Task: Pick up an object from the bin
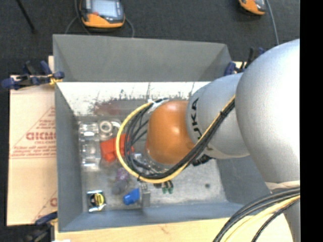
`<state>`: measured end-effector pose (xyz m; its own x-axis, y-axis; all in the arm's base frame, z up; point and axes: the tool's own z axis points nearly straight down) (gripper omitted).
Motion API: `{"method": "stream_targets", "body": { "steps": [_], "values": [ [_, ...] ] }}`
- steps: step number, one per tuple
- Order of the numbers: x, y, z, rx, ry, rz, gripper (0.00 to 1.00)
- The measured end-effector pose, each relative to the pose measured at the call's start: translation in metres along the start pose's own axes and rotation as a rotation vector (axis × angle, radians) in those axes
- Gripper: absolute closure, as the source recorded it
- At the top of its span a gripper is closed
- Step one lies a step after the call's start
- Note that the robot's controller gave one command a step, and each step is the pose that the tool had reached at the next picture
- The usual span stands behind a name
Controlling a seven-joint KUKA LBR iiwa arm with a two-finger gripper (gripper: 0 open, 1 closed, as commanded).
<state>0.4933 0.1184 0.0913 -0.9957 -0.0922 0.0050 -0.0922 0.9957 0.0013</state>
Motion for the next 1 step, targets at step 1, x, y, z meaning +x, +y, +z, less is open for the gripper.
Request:
{"method": "stream_targets", "body": {
  "steps": [1],
  "values": [
    [-0.0025,-0.0026,-0.0036,0.000,-0.007,0.008,1.00]
  ]
}}
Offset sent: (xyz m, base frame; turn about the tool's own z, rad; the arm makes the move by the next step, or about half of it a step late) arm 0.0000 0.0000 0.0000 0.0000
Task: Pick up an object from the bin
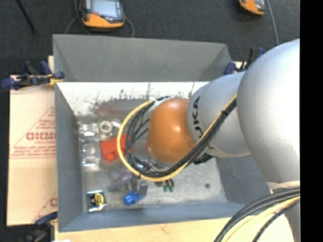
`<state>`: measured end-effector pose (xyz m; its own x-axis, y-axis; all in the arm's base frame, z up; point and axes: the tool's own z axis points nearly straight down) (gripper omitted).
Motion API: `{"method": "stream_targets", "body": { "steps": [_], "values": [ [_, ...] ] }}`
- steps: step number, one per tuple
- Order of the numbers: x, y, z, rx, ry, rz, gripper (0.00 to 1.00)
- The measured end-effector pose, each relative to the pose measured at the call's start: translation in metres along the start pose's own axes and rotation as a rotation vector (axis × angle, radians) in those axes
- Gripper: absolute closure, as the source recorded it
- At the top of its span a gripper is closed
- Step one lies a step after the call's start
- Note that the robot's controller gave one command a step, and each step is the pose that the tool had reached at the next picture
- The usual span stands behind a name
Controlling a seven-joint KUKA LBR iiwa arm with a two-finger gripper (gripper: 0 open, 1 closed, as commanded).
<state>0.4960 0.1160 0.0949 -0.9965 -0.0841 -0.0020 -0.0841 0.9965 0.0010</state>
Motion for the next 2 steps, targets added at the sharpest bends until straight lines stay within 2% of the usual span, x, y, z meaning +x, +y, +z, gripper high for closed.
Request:
{"method": "stream_targets", "body": {
  "steps": [1,2],
  "values": [
    [0.000,0.000,0.000,0.000,0.000,0.001,0.00],
    [0.014,0.019,0.023,0.001,0.003,0.147,0.00]
  ]
}}
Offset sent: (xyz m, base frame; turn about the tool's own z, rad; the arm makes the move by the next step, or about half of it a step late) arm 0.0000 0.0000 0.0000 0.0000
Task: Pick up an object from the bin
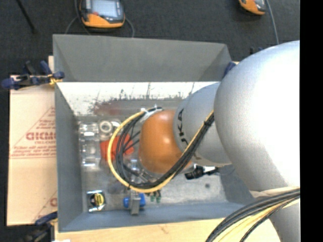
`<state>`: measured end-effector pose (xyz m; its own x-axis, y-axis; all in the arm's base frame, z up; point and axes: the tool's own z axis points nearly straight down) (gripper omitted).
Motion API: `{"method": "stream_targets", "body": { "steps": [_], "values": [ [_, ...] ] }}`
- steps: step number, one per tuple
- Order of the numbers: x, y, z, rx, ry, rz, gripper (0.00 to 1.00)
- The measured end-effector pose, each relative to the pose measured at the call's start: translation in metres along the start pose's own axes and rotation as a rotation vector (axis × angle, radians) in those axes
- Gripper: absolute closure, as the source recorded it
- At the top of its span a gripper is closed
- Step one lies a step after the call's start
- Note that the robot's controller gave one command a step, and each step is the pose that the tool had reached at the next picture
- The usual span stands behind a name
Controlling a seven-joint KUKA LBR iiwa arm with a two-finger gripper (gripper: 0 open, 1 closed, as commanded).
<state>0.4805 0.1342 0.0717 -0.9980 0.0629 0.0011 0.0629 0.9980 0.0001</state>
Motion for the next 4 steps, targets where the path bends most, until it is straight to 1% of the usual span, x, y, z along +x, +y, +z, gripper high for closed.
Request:
{"method": "stream_targets", "body": {
  "steps": [1,2,3,4],
  "values": [
    [0.000,0.001,-0.001,-0.002,0.000,0.002,1.00],
    [0.000,0.000,-0.085,-0.004,-0.010,0.012,1.00],
    [-0.011,-0.010,-0.092,-0.001,-0.006,0.019,1.00],
    [-0.019,-0.003,-0.118,-0.002,-0.007,0.011,1.00]
  ]
}}
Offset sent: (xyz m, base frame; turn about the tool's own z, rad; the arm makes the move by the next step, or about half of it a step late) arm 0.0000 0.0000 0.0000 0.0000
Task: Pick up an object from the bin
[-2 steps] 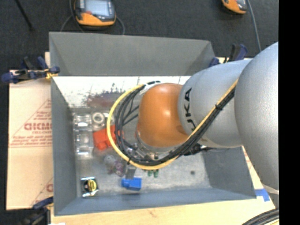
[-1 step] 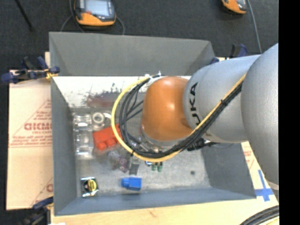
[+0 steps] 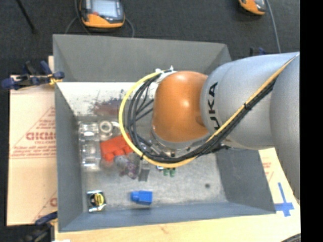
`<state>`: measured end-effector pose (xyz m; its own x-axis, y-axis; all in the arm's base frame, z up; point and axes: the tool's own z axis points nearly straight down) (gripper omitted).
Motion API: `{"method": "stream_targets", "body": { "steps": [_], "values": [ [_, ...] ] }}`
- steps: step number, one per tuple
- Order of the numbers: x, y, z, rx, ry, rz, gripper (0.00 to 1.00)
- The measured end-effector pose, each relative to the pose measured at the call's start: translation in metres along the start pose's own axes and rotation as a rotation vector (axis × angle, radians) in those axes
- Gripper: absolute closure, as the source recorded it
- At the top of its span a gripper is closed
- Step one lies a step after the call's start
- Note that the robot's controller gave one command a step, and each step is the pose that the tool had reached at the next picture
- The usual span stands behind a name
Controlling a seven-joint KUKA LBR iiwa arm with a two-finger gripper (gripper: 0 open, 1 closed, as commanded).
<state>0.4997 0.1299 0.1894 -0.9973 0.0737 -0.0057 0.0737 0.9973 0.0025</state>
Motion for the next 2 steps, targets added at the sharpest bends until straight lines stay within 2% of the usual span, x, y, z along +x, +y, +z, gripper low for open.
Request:
{"method": "stream_targets", "body": {
  "steps": [1,2],
  "values": [
    [-0.008,-0.005,-0.067,-0.001,-0.004,0.021,1.00],
    [-0.018,-0.053,-0.085,0.003,-0.001,-0.098,1.00]
  ]
}}
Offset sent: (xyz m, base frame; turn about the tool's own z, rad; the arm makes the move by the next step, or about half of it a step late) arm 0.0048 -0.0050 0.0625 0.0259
